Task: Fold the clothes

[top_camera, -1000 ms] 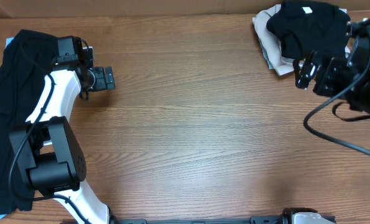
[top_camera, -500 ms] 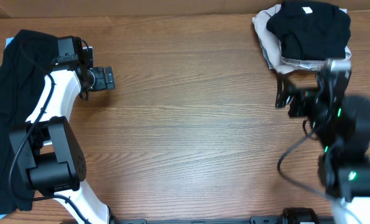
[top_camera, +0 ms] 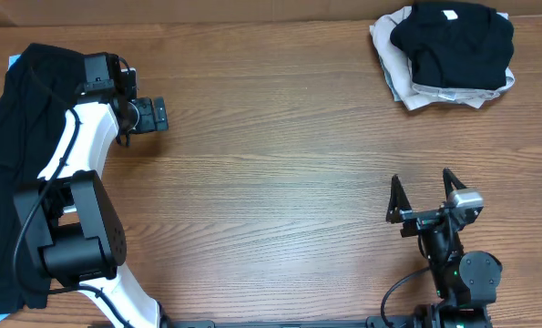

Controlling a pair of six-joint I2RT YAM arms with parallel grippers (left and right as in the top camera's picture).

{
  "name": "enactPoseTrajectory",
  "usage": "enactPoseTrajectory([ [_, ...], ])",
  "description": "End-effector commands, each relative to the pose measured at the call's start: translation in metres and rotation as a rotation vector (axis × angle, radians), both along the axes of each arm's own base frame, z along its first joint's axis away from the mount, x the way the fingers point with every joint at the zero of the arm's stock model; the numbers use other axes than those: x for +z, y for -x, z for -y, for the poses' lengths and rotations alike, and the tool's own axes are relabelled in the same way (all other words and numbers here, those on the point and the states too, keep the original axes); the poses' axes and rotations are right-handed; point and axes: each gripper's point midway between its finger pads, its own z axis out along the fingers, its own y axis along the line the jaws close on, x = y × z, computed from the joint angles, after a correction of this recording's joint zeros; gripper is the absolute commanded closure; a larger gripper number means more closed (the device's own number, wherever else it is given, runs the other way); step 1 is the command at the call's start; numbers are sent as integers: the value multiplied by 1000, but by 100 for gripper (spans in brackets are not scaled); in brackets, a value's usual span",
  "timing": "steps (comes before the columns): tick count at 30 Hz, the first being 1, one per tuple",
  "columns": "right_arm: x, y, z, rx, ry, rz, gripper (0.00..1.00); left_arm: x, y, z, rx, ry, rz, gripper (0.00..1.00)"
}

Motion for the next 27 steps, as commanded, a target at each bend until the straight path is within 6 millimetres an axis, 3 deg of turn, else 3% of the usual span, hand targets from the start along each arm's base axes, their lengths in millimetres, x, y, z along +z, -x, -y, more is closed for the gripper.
enactPoseTrajectory([
  [1,-8,3,-1,5,3,15,0,-2,1,1,17,9,-4,0],
  [11,-27,11,-8,38,3,-14,0,-2,1,1,17,9,-4,0],
  [27,-27,12,-15,75,4,-13,0,-2,1,1,17,9,-4,0],
])
